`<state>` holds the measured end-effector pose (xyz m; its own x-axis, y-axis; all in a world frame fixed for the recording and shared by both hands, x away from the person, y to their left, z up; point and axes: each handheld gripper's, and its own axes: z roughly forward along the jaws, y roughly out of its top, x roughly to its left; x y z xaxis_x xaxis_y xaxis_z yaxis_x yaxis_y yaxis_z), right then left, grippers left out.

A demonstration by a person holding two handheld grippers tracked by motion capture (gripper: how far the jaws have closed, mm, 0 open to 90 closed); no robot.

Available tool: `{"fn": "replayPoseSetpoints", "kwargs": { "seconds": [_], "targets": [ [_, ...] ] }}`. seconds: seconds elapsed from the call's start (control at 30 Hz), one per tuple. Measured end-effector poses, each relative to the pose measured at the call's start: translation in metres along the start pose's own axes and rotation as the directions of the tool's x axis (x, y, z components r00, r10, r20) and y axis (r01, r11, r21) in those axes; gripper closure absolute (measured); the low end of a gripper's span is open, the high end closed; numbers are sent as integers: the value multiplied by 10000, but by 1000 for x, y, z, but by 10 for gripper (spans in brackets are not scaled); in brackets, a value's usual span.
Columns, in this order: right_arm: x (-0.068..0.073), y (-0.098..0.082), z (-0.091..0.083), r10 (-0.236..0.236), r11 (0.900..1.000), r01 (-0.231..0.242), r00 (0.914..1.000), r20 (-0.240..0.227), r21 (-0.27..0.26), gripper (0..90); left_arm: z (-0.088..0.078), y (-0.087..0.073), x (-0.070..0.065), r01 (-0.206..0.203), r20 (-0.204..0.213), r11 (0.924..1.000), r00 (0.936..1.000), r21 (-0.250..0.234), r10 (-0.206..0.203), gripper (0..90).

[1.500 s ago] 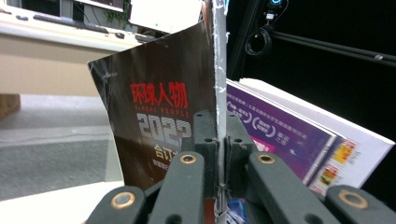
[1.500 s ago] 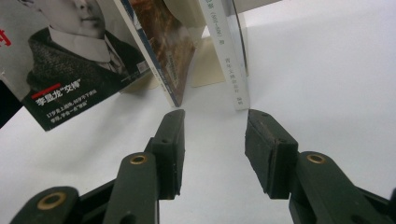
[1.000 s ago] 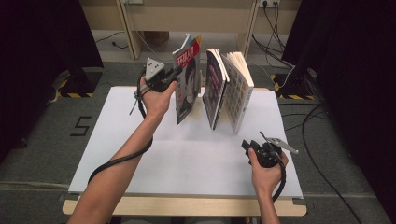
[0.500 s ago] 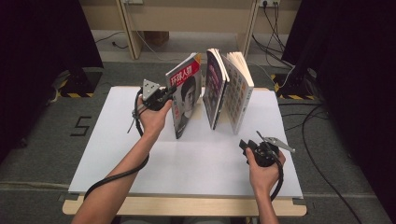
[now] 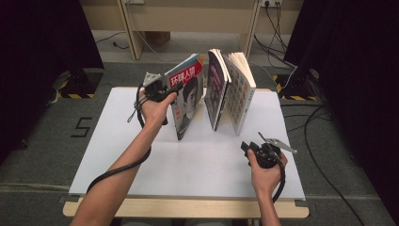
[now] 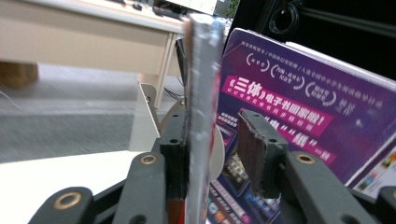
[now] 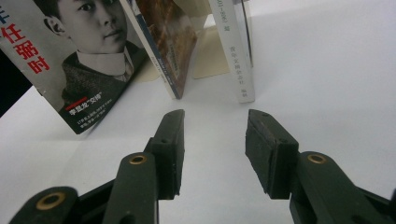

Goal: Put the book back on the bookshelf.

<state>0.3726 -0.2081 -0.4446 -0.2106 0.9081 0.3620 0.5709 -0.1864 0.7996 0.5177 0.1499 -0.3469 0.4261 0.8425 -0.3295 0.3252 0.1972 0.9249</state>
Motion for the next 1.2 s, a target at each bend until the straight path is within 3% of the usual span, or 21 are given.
{"fn": "replayPoseSetpoints", "kwargs": {
  "seconds": [0.07, 0.27, 0.33, 0.57, 0.7, 0.9, 1.0, 1.1, 1.13, 1.2],
  "targets": [
    [-1, 0, 0, 36, 10000, -36, 10000, 18, 41, 576, 4, 3, -1, -160, -32, 9996, 9999, 222, 161, 663],
    [-2, -1, 1, 157, 9996, -157, 9999, 23, 217, 575, 10, 4, -3, -72, 66, 9936, 10000, 1124, 65, 788],
    [-3, -1, 2, 80, 9996, -81, 10000, 16, 278, 575, 10, 4, -4, -442, -35, 9898, 9990, 1356, 451, 816],
    [-2, -2, 3, 78, 9992, -78, 10000, 15, 384, 575, 7, 6, -7, -638, 80, 9850, 9980, 1604, 633, 859],
    [-2, -2, 3, 68, 9990, -67, 10000, -5, 448, 575, 1, 4, -10, -999, 233, 9882, 9949, 1159, 979, 862],
    [-2, -2, 3, 89, 9990, -89, 10000, 3, 444, 575, -8, 9, -15, -1288, 148, 9916, 9915, -82, 1289, 864],
    [-2, -2, 4, 86, 9991, -86, 10000, 3, 424, 575, -10, 15, -18, -1603, 56, 9829, 9869, -902, 1615, 864],
    [-3, -3, 4, 65, 9991, -65, 10000, 16, 427, 575, -10, 17, -19, -2119, -199, 9658, 9772, -1497, 2113, 864],
    [-3, -3, 4, 75, 9991, -76, 10000, 15, 408, 575, -9, 15, -17, -2353, -288, 9604, 9719, -1492, 2337, 863],
    [-3, -3, 4, 75, 9991, -76, 10000, 27, 426, 575, -6, 7, -13, -2513, -476, 9587, 9678, -1334, 2471, 863]
  ]
}}
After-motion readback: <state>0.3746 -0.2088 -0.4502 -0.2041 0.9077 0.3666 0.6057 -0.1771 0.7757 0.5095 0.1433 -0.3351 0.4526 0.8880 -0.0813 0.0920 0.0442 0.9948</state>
